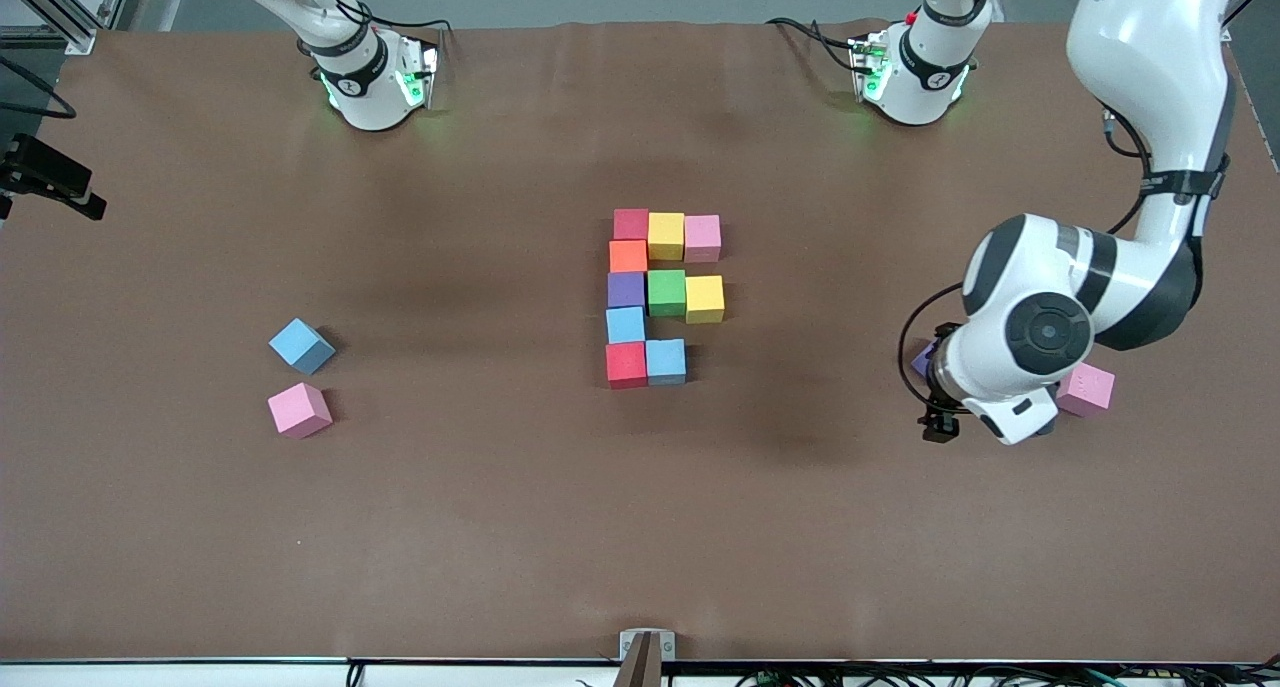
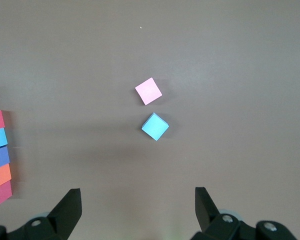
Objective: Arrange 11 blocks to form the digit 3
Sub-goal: 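Grasp the purple block with the left gripper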
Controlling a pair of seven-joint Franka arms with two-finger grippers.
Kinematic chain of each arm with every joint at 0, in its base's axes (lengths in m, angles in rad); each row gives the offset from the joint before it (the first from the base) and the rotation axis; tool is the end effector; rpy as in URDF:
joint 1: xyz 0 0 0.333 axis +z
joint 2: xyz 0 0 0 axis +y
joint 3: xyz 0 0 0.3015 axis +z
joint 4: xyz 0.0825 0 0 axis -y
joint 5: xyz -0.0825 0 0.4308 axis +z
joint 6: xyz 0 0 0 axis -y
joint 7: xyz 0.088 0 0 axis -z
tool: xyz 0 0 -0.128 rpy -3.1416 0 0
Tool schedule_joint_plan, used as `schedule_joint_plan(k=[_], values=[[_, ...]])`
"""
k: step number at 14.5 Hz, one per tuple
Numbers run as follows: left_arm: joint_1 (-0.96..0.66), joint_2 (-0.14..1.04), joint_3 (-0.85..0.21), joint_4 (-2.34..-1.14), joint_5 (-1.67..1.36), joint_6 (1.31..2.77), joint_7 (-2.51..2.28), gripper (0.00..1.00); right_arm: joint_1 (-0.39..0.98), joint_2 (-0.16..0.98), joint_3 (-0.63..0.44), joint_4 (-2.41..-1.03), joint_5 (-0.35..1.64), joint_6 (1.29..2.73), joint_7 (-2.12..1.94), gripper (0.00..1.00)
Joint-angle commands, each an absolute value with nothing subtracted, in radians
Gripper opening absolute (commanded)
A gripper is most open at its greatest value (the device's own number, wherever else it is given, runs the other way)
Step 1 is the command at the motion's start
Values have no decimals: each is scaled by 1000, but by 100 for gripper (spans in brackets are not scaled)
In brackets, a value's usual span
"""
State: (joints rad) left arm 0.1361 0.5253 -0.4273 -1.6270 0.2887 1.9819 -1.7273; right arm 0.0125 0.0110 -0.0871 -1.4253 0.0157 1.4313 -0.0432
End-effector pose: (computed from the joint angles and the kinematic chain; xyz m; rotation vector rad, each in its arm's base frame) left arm 0.6803 -0.1549 0.2708 -2.3638 -1.8786 0.0357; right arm 0.5875 -0.0414 0.6447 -3.1264 0.0457 0.0064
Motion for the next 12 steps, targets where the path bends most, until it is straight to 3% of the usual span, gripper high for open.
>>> schedule_joint_plan(k=[1,4,12], values=[[265,447,-509,-1802,301,2057,-1656,99,11,12,-86,-1417,11,1420,-44,100],[328,423,-511,-1908,308,2121,-1484,99,11,12,-86,-1417,11,1419,-44,100],[368,443,-509,-2054,342,2295,-1200,99,12,12,-86,-1417,12,1420,-43,100]])
